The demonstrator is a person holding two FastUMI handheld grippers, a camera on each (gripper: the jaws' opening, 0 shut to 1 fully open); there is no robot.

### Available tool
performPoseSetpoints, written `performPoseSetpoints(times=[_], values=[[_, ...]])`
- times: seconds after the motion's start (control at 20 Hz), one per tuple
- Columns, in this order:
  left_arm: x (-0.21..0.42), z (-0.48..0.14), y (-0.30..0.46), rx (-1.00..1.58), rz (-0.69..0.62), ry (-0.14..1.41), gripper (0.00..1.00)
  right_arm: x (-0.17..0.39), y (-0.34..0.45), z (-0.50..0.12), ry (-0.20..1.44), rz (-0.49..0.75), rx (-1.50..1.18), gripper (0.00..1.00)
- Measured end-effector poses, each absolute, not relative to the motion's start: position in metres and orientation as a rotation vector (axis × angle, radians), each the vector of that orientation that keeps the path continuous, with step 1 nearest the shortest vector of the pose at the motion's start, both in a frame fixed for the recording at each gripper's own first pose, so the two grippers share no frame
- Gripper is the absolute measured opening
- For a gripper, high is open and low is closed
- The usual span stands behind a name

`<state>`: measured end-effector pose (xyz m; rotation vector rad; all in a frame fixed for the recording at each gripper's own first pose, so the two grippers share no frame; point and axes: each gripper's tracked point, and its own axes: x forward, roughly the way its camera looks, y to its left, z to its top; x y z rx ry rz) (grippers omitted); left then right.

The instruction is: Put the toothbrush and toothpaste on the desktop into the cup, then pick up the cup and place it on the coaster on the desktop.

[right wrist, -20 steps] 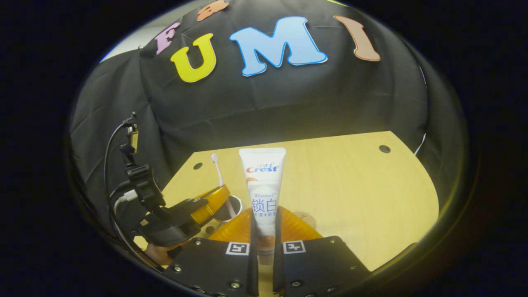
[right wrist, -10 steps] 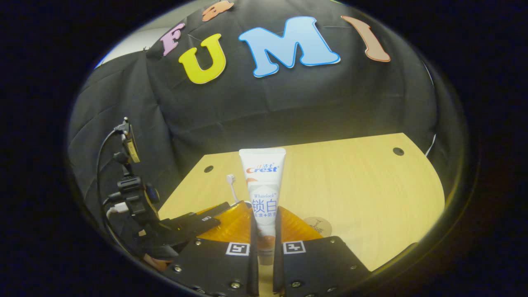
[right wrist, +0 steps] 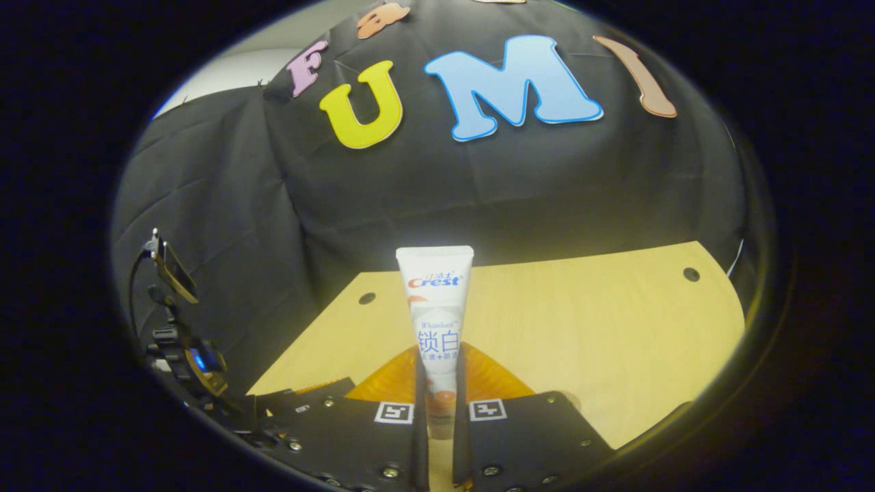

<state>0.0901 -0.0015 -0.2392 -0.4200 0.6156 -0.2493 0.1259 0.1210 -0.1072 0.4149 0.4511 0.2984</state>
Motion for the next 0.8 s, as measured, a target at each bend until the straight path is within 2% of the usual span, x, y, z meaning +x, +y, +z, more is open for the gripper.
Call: performPoseSetpoints(times=[0.35, 0.8], values=[[0.076, -0.243, 0.027, -0.454, -0.182, 0.635, 0.94, 0.16, 0.148, -0.117, 0.411, 0.308, 0.382, 0.15], [0.061, -0.25, 0.045, -0.454, -0.151, 0.661, 0.95, 0.166, 0.18, -0.157, 0.433, 0.336, 0.236, 0.15]])
